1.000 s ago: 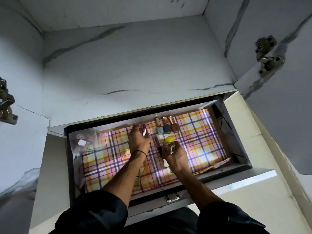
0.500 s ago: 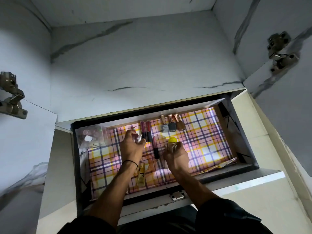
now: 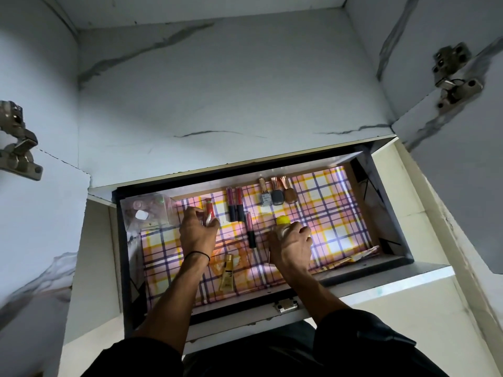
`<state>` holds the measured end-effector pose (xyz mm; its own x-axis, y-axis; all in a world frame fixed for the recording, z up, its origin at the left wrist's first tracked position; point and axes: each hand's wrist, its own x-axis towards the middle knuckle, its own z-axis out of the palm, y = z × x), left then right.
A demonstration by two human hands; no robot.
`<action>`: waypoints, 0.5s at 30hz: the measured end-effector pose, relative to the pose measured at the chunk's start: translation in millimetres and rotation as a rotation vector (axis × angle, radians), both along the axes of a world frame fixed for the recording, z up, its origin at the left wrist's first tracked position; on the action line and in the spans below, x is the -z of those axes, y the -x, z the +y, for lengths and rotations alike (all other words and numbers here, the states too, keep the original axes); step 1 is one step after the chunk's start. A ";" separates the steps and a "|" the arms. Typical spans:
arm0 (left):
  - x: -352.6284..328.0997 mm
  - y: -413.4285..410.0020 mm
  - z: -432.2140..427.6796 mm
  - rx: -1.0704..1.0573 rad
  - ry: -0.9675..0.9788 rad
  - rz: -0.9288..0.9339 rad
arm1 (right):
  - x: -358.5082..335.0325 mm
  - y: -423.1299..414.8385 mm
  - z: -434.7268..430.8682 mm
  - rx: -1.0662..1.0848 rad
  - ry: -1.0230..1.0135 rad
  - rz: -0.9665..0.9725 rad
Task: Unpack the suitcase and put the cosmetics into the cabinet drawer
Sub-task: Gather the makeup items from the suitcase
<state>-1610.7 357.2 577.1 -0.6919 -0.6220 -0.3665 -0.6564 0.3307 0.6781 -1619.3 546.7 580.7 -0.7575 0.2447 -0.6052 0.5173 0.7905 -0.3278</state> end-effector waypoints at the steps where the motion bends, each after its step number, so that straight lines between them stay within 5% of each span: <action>1: 1.6 0.7 -0.1 0.029 -0.008 -0.020 | 0.4 0.1 1.8 0.010 0.003 0.013; 9: 7.4 -2.1 0.4 0.060 -0.044 -0.058 | -6.4 0.9 3.0 -0.050 -0.070 0.097; 15: 10.2 -4.0 -6.2 0.083 -0.063 -0.099 | -16.0 6.1 -34.1 -0.597 -0.097 0.324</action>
